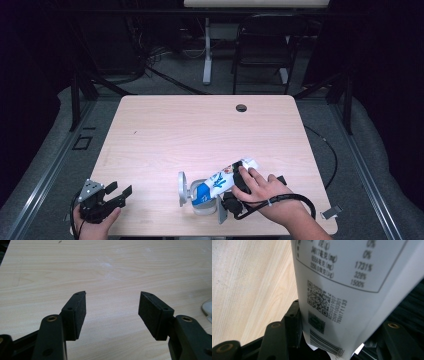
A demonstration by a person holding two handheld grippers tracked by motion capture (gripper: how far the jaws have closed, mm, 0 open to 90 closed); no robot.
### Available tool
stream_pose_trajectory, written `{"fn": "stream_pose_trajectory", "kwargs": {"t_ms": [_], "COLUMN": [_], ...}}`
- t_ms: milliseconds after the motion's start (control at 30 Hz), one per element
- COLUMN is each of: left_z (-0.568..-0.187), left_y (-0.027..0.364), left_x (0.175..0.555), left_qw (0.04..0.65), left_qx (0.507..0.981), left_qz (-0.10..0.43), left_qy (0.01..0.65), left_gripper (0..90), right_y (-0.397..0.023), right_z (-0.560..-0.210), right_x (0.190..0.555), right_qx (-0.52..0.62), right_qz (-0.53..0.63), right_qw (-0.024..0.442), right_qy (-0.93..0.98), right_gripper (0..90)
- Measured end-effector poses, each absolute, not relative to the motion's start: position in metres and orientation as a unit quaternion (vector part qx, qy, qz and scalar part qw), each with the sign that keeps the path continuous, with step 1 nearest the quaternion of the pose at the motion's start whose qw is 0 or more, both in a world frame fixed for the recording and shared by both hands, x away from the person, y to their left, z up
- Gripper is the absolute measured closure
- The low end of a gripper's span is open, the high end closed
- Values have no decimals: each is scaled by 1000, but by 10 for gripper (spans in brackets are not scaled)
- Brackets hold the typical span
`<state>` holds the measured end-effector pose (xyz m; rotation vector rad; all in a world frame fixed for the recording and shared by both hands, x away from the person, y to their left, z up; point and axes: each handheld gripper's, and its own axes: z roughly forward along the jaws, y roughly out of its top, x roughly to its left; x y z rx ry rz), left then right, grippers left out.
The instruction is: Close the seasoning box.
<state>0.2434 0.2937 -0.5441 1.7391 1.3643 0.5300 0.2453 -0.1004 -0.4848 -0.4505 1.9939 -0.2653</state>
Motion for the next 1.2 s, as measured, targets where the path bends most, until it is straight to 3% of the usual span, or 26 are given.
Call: {"fn": "stream_pose_trajectory", "kwargs": {"t_ms": [1200], "left_z": [-545], "left_y": [295], "left_x": [244], "left_qw": [419], "left_qx": [694], "left_qz": [213], "left_qy": [546], "left_gripper": [399], "right_y": [-100], "right_z": [-483], "right_x": [245], "right_qx": [-190], "right_qz": [-110], "right_qw": [518], "right_qy": [827], "right_gripper": [491]}}
